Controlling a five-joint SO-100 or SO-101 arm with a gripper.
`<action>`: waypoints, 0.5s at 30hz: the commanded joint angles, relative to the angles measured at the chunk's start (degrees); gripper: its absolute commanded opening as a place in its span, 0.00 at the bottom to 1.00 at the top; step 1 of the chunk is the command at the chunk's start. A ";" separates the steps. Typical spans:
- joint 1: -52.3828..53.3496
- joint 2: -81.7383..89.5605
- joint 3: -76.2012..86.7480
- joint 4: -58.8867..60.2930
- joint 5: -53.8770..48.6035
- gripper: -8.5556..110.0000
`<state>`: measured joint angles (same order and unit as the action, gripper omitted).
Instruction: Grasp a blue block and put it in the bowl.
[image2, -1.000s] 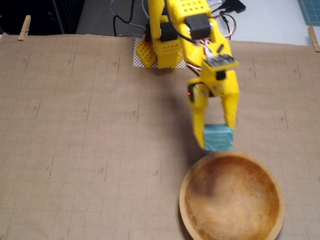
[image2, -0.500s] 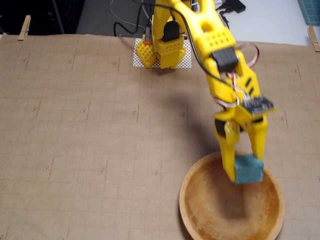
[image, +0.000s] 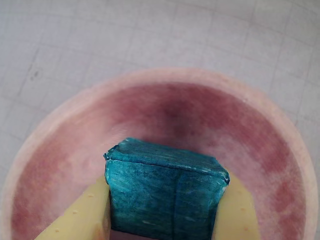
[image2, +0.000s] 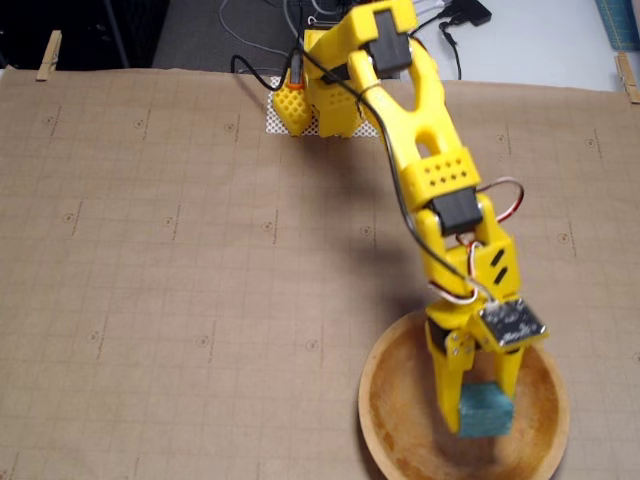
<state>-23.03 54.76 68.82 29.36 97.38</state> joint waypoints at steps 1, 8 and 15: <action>0.09 1.23 -5.27 -0.09 0.18 0.24; -0.09 1.49 -5.10 -0.09 -0.18 0.38; -1.14 8.53 -3.87 0.26 0.00 0.39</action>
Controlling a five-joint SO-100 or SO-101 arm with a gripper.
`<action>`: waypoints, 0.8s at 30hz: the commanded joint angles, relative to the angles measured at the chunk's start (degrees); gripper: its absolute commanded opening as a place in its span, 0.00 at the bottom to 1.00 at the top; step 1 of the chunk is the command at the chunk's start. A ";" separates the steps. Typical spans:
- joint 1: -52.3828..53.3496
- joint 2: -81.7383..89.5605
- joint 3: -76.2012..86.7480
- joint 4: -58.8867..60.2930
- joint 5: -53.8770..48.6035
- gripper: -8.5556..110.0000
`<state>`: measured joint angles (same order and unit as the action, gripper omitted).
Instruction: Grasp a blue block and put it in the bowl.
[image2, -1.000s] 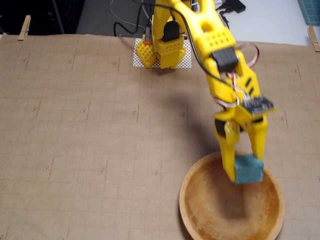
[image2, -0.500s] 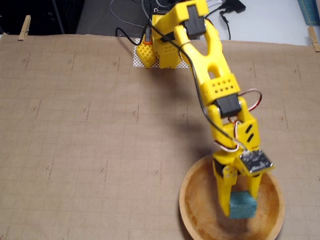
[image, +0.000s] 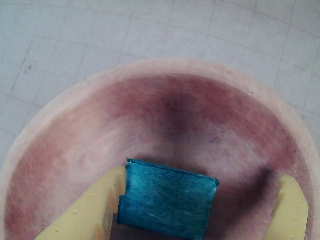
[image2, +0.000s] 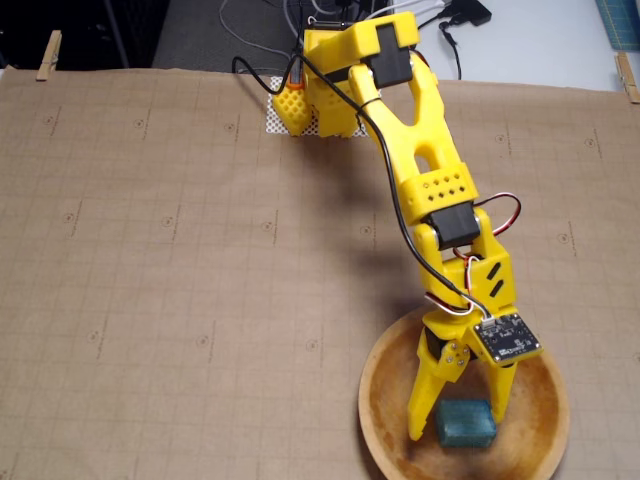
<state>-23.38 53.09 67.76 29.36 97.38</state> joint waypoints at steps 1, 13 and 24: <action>-0.79 11.69 -2.20 0.97 0.09 0.39; -0.79 39.55 6.50 19.25 0.35 0.29; -0.62 72.77 19.78 37.00 2.20 0.08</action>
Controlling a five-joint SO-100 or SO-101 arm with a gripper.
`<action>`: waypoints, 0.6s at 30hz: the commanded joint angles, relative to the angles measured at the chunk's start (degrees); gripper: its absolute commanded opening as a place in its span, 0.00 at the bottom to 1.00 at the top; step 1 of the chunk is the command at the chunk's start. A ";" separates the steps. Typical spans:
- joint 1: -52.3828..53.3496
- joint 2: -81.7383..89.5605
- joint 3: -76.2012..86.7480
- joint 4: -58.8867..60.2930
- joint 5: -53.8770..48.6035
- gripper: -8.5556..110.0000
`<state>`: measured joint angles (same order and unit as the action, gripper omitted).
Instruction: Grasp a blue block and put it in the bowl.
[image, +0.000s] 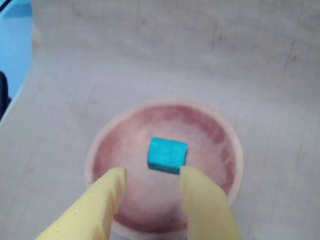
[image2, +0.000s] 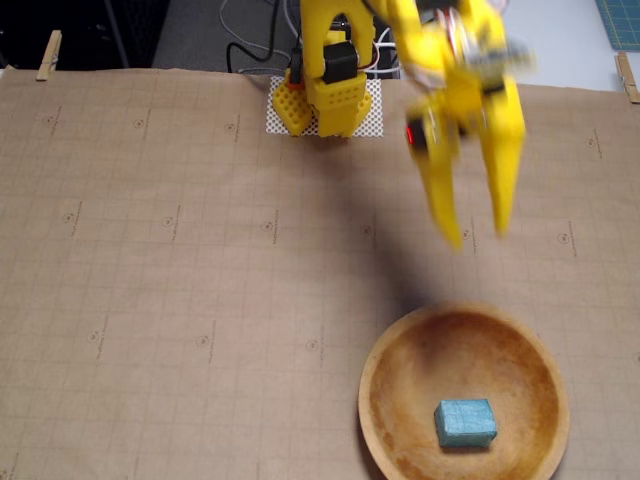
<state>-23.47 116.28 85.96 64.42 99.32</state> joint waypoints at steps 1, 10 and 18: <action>-0.53 11.25 2.99 2.37 0.26 0.07; 5.45 29.88 19.86 8.09 -1.05 0.05; 14.50 43.59 37.97 9.76 -8.79 0.05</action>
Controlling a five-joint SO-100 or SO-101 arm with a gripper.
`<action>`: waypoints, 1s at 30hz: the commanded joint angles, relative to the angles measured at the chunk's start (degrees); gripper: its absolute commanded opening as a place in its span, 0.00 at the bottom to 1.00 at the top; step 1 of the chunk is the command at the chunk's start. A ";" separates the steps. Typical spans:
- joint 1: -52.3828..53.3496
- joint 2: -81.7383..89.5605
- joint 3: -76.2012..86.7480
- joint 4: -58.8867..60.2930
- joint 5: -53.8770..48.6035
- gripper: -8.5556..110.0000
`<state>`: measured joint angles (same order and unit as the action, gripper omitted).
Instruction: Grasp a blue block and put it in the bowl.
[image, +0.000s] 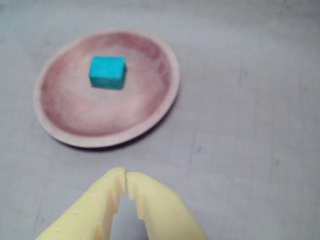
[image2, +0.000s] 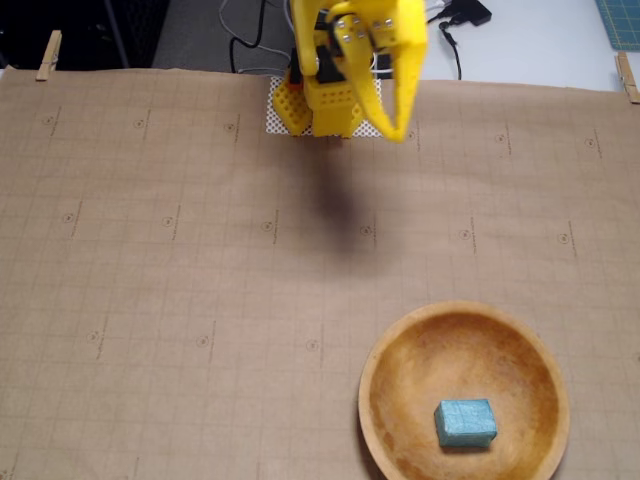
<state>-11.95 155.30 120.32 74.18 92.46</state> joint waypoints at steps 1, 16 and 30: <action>4.04 6.06 6.15 0.00 -2.55 0.05; 13.54 30.50 38.14 -0.09 -9.40 0.05; 13.62 41.75 58.62 0.00 -9.14 0.05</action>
<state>1.67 196.61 178.59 74.18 83.67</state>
